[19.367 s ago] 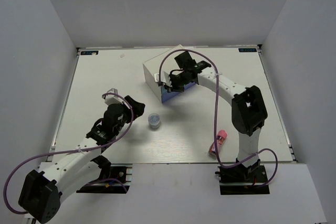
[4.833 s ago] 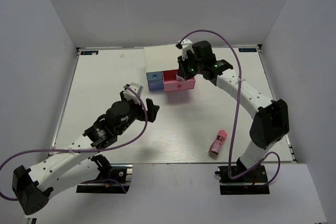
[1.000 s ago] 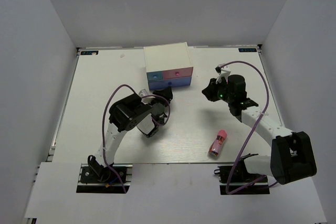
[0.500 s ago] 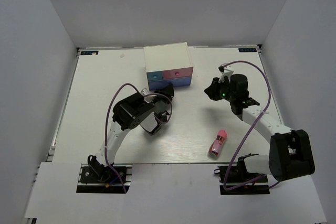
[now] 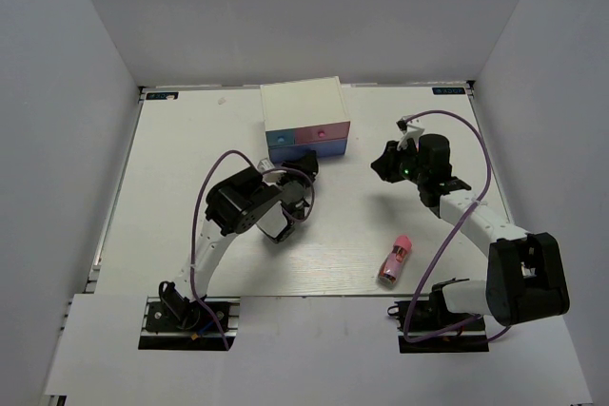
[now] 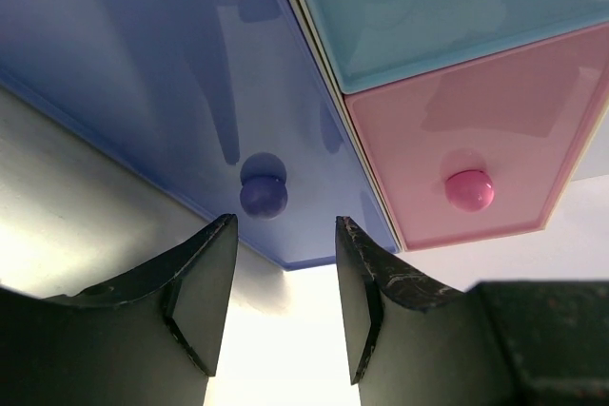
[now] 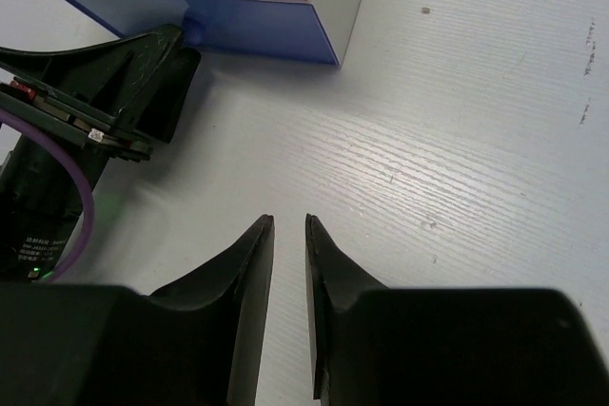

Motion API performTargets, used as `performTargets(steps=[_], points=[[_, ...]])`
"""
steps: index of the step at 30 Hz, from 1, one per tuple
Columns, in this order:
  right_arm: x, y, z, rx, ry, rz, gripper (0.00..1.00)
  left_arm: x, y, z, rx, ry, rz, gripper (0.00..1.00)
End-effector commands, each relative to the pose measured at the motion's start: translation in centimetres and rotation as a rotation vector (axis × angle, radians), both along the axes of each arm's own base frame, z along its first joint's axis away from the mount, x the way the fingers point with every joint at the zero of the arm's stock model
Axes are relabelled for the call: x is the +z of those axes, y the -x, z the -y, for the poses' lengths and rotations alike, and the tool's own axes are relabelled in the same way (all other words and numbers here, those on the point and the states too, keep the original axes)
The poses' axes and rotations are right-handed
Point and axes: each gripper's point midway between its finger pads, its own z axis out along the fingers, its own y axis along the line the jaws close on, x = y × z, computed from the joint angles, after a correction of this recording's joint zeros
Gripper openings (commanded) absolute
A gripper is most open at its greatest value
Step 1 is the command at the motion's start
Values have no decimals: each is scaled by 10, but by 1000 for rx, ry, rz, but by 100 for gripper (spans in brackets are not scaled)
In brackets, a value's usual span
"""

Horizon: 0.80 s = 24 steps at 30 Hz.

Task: Sort the stationery into containers
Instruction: Open the drawer

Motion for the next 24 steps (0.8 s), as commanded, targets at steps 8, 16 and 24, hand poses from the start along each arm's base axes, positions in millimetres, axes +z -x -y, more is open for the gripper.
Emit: performTargets(steps=[8, 16, 24], points=[[13, -8, 0, -7, -31, 32, 26, -10, -10, -13, 85, -28, -21, 55], [12, -7, 1, -9, -29, 28, 26, -11, -10, -24, 143, -35, -30, 54], [10, -6, 3, -11, -25, 20, 27, -8, -19, -22, 152, -27, -23, 53]])
